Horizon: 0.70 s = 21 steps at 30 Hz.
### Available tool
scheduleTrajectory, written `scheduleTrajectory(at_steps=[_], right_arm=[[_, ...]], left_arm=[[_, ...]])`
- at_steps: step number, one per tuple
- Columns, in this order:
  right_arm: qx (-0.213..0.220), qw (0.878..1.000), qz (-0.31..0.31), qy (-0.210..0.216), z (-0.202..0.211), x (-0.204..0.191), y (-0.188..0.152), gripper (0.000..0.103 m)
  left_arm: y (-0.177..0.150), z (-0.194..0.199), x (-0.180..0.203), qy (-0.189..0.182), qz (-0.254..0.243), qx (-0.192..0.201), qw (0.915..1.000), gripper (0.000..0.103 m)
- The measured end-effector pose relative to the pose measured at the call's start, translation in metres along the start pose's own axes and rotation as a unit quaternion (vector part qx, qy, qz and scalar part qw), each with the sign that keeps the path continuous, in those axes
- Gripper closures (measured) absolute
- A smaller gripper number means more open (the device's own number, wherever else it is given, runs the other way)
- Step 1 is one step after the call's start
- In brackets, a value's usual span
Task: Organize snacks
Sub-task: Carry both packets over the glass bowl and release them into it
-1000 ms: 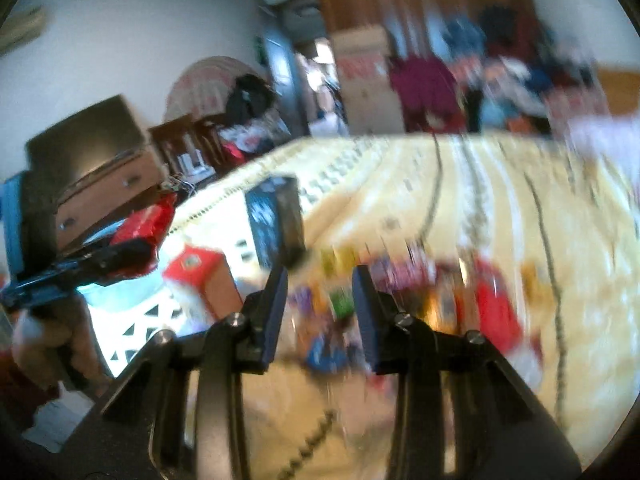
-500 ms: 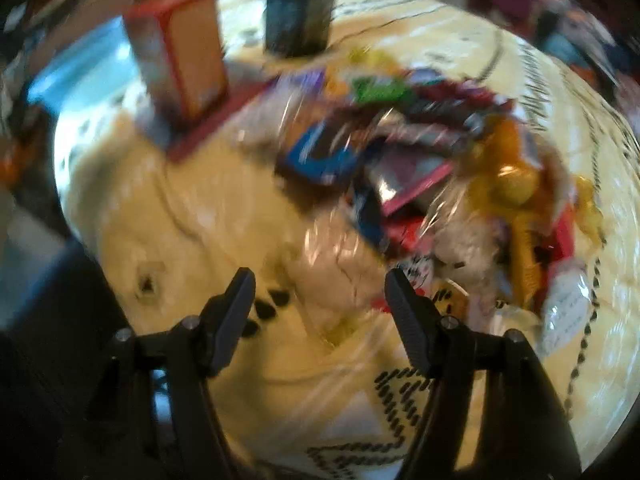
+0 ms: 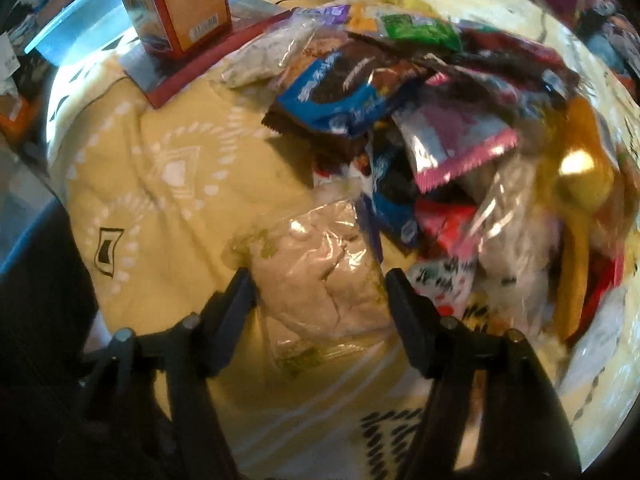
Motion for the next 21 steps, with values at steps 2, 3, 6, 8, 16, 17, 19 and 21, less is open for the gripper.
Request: scheduleTrajectory(at_steps=[2,3,6,8,16,17,19,21], right_arm=[[0.015,1.000,-0.007,-0.007,0.007,-0.003,-0.006,0.037],[0.022,1.000,-0.012,-0.010,0.011,-0.005,-0.009,0.037],[0.062,0.997,-0.043,-0.012,0.039,-0.008,-0.013,0.038],[0.092,0.994,-0.052,-0.014,0.062,-0.012,-0.005,0.038],[0.291,0.956,-0.032,0.002,0.189,-0.065,0.115,0.037],[0.311,0.950,-0.019,0.018,0.199,-0.080,0.139,0.037],[0.333,0.942,0.005,0.046,0.204,-0.109,0.181,0.037],[0.340,0.937,0.032,0.078,0.200,-0.143,0.221,0.037]], left_arm=[[0.000,0.001,0.001,-0.002,-0.002,0.001,1.0000,0.024],[0.000,0.002,0.001,-0.002,-0.004,0.002,1.0000,0.024],[0.005,0.009,-0.007,0.004,-0.006,0.009,0.9999,0.024],[0.010,0.014,-0.018,0.013,0.001,0.015,0.9998,0.024],[0.038,0.056,-0.100,0.098,0.044,0.061,0.9924,0.024],[0.042,0.065,-0.115,0.117,0.048,0.069,0.9895,0.024],[0.048,0.081,-0.145,0.147,0.063,0.081,0.9838,0.024],[0.052,0.094,-0.169,0.173,0.077,0.092,0.9777,0.024]])
Point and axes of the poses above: each gripper's, at about its wrist camera, not at the fingertips, and z roughly against the way its jaws point, x to its right, y to its top, the point moved 6 cm from there along -z, roughly the way its jaws point, and after that the axes turned 9 degrees about y, right-handed, at the moved point
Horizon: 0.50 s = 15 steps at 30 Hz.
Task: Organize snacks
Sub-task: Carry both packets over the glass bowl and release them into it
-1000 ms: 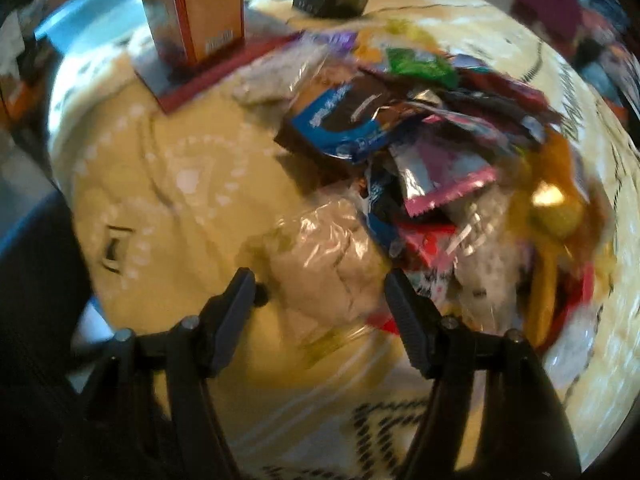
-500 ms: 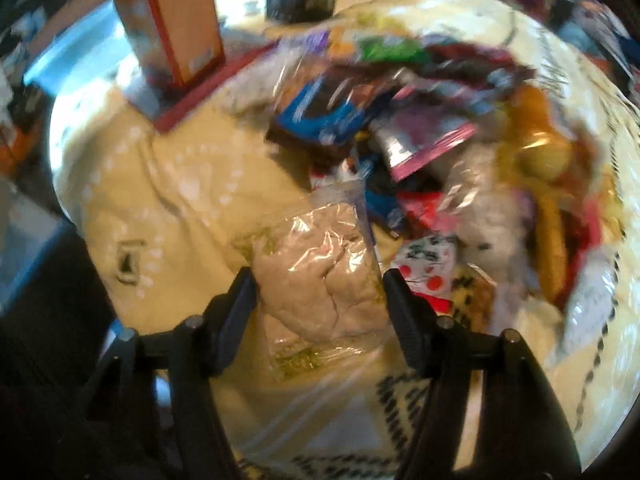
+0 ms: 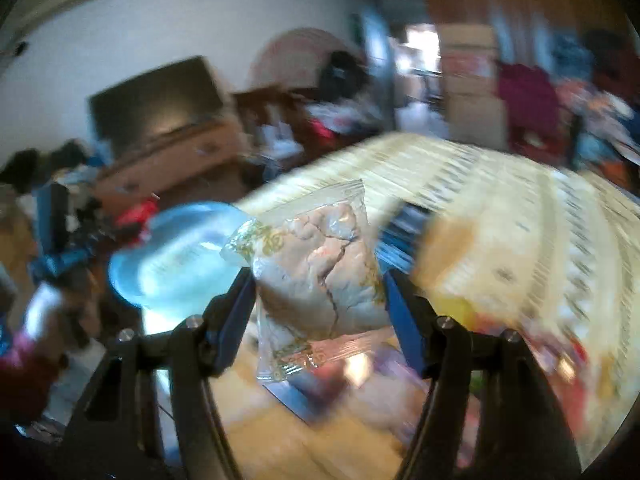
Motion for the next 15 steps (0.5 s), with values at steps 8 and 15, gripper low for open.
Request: scheduleTrajectory(at_steps=[8,15], right_arm=[[-0.059,0.990,0.003,0.128,-0.158,-0.103,0.041,0.037],[-0.143,0.978,-0.024,0.151,-0.224,-0.132,0.001,0.037]], left_arm=[[0.008,-0.031,-0.097,0.103,0.038,-0.030,0.9935,0.024],[-0.028,-0.072,-0.132,0.132,0.056,-0.097,0.9849,0.024]])
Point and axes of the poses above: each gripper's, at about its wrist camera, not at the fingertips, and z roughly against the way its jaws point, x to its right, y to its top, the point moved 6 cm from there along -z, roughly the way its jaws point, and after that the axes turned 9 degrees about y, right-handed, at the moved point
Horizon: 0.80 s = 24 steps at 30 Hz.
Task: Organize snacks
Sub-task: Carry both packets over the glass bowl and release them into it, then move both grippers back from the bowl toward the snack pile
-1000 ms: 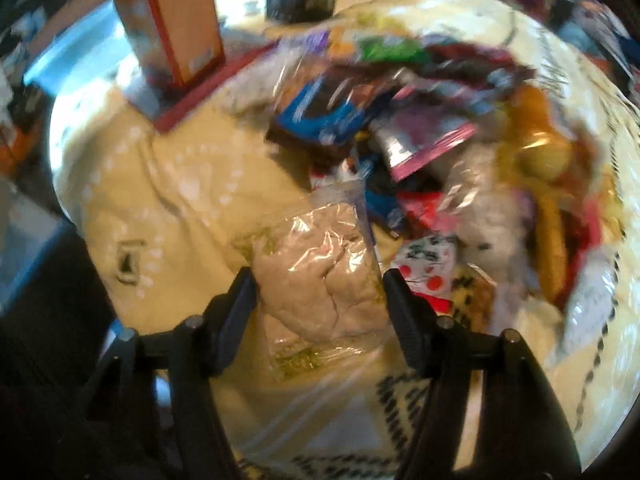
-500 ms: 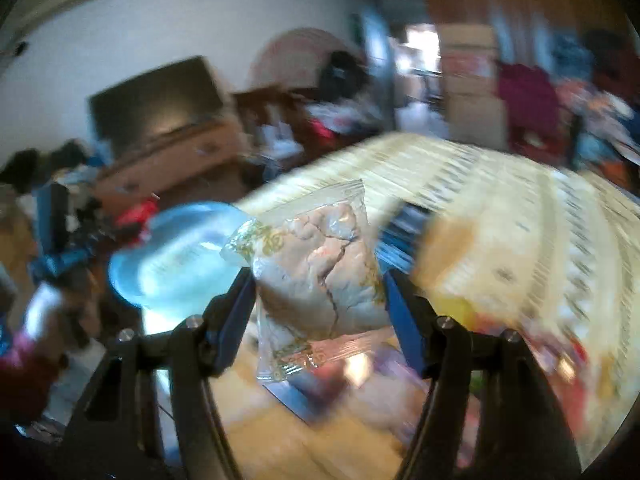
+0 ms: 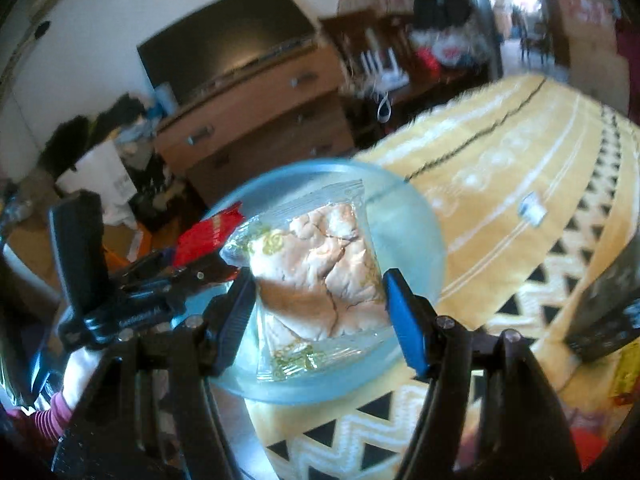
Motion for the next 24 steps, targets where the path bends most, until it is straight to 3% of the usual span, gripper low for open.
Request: scheduleTrajectory(at_steps=[6,8,11,15,19,24], right_arm=[[-0.039,0.999,-0.026,-0.003,-0.030,0.010,-0.005,0.035],[-0.048,0.998,-0.039,-0.005,-0.037,0.011,-0.003,0.028],[-0.036,0.998,-0.041,-0.014,-0.036,0.012,-0.002,0.015],[-0.019,0.999,-0.033,-0.026,-0.038,0.008,0.002,0.015],[0.008,1.000,0.004,-0.023,-0.047,-0.007,0.006,0.011],[0.027,0.997,0.076,-0.021,-0.078,-0.032,0.004,0.008]], left_arm=[[-0.012,-0.017,-0.009,0.012,0.008,-0.021,0.9997,0.020],[-0.016,-0.018,-0.014,0.021,0.012,-0.023,0.9994,0.015],[-0.018,-0.019,-0.017,0.029,0.021,-0.029,0.9989,0.013],[-0.017,-0.018,-0.023,0.026,0.039,-0.034,0.9983,0.013],[-0.007,0.018,-0.047,0.019,0.095,0.021,0.9951,0.012],[-0.010,0.052,-0.074,0.024,0.140,0.059,0.9882,0.009]])
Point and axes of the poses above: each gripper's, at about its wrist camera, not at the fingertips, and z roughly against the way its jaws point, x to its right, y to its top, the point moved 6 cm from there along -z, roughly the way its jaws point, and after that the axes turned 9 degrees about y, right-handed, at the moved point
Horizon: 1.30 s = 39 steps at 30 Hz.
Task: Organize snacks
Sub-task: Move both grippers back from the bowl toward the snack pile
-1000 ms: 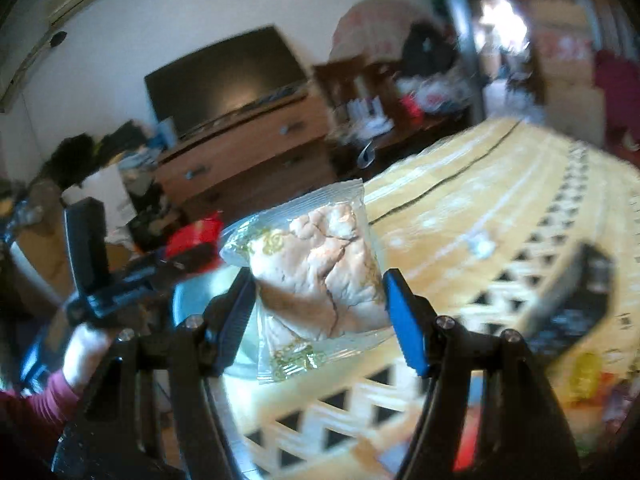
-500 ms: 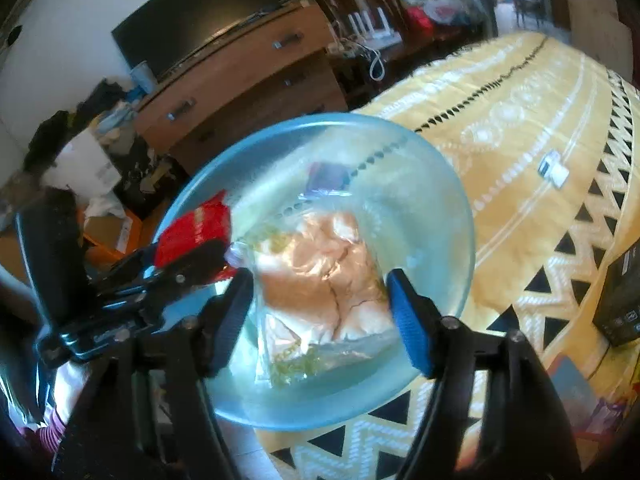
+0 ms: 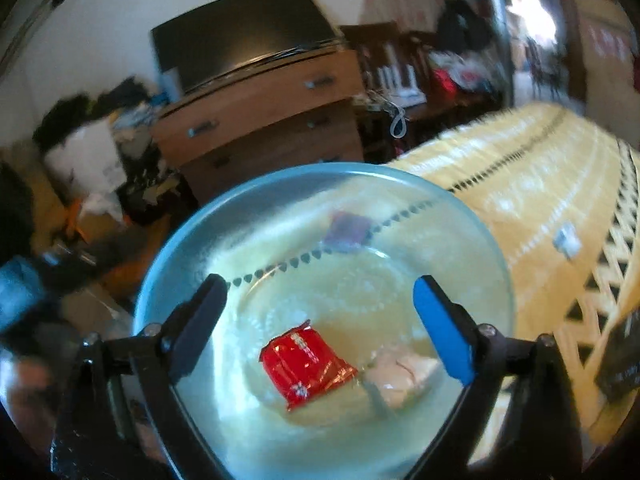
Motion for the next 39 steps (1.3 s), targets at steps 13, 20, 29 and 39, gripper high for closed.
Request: scheduleTrajectory(at_steps=[13,20,29,39], right_arm=[[-0.082,0.996,0.024,0.003,-0.054,0.012,-0.033,0.008],[-0.095,0.992,0.079,-0.020,0.000,0.006,-0.056,0.008],[-0.109,0.984,0.128,-0.066,0.057,0.009,-0.095,0.000],[0.005,0.985,0.114,-0.130,0.142,0.008,-0.072,0.000]], left_arm=[[-0.026,0.012,0.022,-0.008,-0.052,-0.007,0.9986,0.000],[-0.027,0.028,0.058,-0.022,-0.093,0.018,0.9953,0.000],[-0.034,0.056,0.125,0.033,-0.190,0.066,0.9791,0.000],[-0.045,0.092,0.177,0.012,-0.224,0.094,0.9700,0.001]])
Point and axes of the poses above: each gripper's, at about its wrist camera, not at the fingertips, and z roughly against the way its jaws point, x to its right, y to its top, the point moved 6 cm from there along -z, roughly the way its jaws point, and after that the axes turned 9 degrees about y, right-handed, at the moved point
